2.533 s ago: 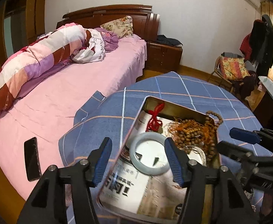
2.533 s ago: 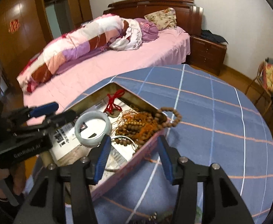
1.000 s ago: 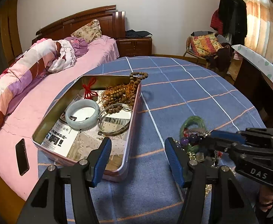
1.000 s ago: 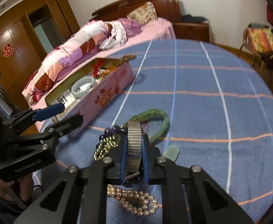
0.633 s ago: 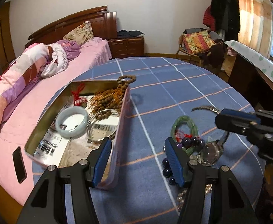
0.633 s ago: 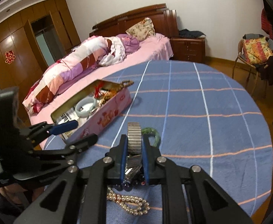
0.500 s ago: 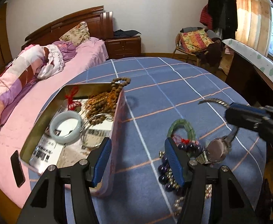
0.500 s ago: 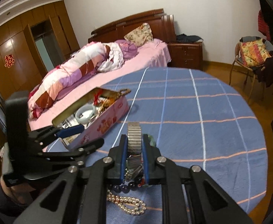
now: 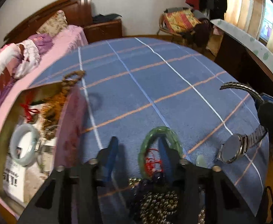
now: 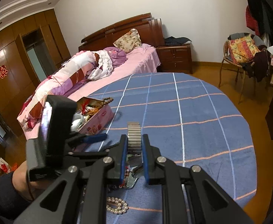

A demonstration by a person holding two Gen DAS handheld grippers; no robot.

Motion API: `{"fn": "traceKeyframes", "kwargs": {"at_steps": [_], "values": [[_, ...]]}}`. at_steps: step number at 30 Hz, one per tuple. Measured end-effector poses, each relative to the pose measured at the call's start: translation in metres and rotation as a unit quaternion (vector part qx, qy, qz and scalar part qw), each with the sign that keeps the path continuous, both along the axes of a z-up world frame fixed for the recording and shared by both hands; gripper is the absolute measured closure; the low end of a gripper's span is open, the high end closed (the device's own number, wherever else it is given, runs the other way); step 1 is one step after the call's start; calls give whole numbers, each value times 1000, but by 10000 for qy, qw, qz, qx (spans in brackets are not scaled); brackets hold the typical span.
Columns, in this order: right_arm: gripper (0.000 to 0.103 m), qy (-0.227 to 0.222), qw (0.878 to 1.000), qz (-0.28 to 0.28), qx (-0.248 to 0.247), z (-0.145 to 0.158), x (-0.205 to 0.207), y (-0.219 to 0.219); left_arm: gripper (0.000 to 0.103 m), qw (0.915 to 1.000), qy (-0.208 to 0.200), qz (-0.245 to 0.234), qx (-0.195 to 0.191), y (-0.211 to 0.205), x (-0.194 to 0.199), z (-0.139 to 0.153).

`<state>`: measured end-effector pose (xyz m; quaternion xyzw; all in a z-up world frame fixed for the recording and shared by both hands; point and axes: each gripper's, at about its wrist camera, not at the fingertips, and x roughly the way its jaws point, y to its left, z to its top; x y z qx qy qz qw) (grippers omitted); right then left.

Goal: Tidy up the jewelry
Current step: 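Grasp the green bead bangle with the left tool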

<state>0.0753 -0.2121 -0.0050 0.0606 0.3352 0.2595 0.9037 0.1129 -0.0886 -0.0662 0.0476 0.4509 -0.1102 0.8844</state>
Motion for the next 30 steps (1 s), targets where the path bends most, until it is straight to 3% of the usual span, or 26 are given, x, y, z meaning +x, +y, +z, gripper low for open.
{"fn": "traceKeyframes", "kwargs": {"at_steps": [1, 2, 3, 10, 16, 30], "values": [[86, 16, 10000, 1, 11, -1, 1, 0, 72, 10000, 45, -57, -11, -1, 2, -2], [86, 32, 10000, 5, 24, -2, 1, -1, 89, 9997, 120, -169, -92, -3, 4, -4], [86, 45, 10000, 4, 43, -3, 2, -2, 98, 9997, 149, -193, -76, -3, 5, -4], [85, 31, 9999, -73, 127, -1, 1, -10, 98, 9973, -370, -169, -612, 10, -14, 48], [85, 28, 9999, -50, 125, 0, -1, -9, 98, 9923, -918, -82, -833, 22, -36, 92], [85, -183, 9997, 8, 154, 15, -10, -3, 98, 9862, -1411, 200, -840, 48, -47, 114]]}}
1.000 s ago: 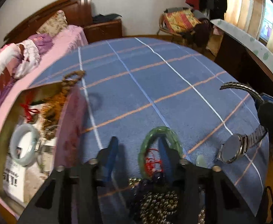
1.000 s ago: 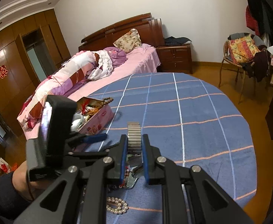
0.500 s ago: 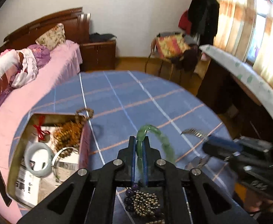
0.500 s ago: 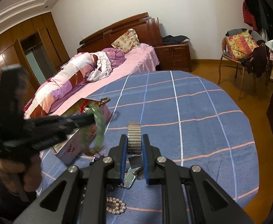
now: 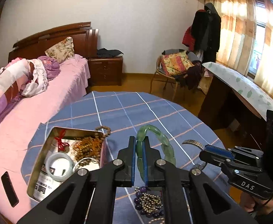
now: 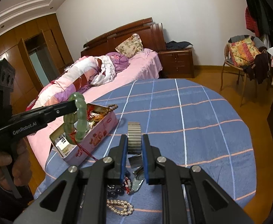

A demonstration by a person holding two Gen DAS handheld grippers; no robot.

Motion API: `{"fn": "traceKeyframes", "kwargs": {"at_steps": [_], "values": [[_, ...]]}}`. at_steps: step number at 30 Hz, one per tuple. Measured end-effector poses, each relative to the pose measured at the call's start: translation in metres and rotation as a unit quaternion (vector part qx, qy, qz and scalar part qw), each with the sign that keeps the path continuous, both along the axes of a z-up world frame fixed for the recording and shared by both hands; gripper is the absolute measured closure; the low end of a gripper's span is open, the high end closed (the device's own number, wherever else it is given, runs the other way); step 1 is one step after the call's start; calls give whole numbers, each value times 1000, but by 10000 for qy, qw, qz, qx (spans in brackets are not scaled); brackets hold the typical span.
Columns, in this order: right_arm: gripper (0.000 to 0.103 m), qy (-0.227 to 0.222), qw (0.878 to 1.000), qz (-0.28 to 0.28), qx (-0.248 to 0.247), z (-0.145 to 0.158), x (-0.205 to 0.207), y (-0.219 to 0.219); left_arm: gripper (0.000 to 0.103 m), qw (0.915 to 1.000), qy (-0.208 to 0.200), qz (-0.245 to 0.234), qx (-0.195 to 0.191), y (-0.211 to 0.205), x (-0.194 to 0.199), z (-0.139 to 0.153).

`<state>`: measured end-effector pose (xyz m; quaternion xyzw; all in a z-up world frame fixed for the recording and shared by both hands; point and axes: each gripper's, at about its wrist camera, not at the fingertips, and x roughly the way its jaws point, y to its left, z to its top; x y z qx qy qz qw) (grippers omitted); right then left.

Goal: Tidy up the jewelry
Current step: 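Grasp the green bead bangle with the left tool, then carry the green bangle and the watch over the tin box with both tools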

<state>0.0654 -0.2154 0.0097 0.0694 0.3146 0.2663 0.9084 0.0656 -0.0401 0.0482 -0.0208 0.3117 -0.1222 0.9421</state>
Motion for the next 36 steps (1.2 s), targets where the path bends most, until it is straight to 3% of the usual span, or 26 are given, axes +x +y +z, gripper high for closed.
{"fn": "traceKeyframes", "kwargs": {"at_steps": [15, 36], "values": [[85, -289, 9992, 273, -92, 24, 5, 25, 98, 9990, -229, 377, -12, 37, -9, 10], [85, -293, 9945, 986, -212, 33, 16, 98, 98, 9927, 65, 1201, -21, 107, -9, -16]]}}
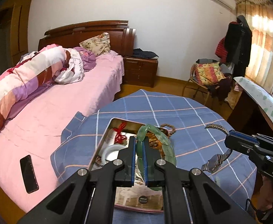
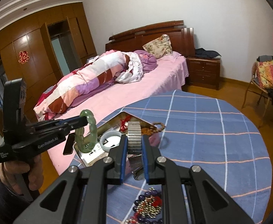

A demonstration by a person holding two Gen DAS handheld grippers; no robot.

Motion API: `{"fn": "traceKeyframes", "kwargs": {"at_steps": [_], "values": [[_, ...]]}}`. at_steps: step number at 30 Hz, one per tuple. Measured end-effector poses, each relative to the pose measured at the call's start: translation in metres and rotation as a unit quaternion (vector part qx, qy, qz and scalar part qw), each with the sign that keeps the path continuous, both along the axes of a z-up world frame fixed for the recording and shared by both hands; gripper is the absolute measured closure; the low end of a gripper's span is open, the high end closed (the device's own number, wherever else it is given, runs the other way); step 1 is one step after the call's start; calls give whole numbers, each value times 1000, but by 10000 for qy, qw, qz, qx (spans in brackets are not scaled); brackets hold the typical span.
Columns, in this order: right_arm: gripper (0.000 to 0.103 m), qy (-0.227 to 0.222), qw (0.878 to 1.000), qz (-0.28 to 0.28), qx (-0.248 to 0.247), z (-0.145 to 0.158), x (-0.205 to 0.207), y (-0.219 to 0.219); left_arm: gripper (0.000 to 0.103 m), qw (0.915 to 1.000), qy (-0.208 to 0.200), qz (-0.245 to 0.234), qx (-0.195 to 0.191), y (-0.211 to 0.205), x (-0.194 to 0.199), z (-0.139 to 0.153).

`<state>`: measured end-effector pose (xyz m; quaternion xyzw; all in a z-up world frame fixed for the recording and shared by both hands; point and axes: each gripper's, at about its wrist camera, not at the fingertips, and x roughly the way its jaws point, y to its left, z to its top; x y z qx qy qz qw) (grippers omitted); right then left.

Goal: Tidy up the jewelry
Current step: 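Carry the green bangle and the watch over the tin box with both tools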

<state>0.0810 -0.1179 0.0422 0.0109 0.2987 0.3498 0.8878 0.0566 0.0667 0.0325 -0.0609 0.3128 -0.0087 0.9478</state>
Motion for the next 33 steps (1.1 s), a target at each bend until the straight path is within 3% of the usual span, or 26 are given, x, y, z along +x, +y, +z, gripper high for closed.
{"fn": "traceKeyframes", "kwargs": {"at_steps": [19, 33], "values": [[86, -6, 9983, 521, -272, -4, 4, 63, 98, 9992, 257, 292, -120, 34, 3, -22], [86, 103, 9970, 619, -448, -17, 10, 79, 98, 9982, 438, 399, -132, 44, 11, -35]]}}
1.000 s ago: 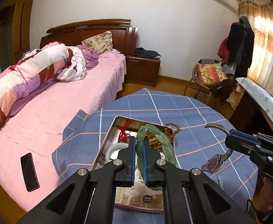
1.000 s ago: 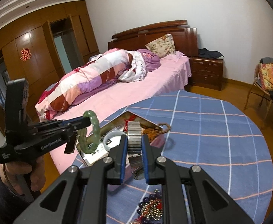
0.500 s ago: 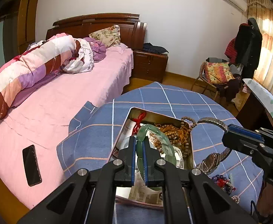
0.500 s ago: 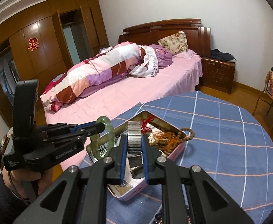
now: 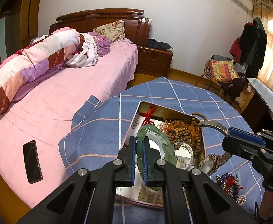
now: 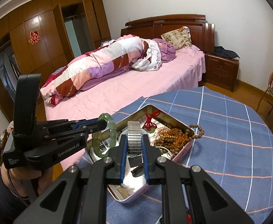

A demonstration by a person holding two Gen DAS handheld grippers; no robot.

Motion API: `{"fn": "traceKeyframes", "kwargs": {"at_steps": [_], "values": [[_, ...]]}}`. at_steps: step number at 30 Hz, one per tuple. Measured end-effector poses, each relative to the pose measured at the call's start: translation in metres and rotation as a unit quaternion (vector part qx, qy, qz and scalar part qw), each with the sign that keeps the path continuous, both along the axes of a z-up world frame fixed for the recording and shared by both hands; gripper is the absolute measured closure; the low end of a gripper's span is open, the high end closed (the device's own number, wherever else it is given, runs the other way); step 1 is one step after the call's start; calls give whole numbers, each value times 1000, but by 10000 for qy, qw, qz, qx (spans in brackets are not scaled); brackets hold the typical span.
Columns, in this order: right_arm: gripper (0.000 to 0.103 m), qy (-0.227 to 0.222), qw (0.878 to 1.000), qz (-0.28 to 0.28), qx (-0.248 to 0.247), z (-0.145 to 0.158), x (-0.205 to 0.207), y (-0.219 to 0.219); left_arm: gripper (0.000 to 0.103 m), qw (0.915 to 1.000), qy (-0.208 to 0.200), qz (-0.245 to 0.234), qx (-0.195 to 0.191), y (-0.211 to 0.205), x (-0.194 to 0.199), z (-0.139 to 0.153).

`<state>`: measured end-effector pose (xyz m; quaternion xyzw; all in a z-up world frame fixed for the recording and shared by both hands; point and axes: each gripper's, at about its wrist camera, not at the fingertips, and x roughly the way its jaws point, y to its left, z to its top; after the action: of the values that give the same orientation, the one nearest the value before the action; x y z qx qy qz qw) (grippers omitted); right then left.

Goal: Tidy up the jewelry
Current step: 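Carry the green bangle and the watch over the tin box with both tools, then lower both tools into the tin and open them to drop bangle and watch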

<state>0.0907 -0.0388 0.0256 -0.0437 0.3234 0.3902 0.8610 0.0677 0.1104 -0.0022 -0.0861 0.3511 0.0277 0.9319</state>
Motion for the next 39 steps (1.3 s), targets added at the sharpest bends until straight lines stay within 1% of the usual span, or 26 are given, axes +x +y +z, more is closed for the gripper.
{"fn": "traceKeyframes", "kwargs": {"at_steps": [10, 19, 24, 28, 39], "values": [[86, 136, 9998, -4, -112, -11, 5, 5, 98, 9999, 147, -43, 38, 3, 7, -12], [86, 312, 9992, 30, -254, -26, 8, 11, 98, 9990, 310, 49, 303, 3, 9, -23], [86, 395, 9986, 54, -349, -35, 9, 16, 98, 9989, 369, 31, 284, 4, 10, -28], [86, 418, 9984, 36, -371, -36, 11, 16, 98, 9986, 434, 18, 292, 4, 12, -33], [85, 460, 9978, -28, -482, -44, 19, 24, 97, 9983, 404, -13, 409, 0, 13, -32]]}}
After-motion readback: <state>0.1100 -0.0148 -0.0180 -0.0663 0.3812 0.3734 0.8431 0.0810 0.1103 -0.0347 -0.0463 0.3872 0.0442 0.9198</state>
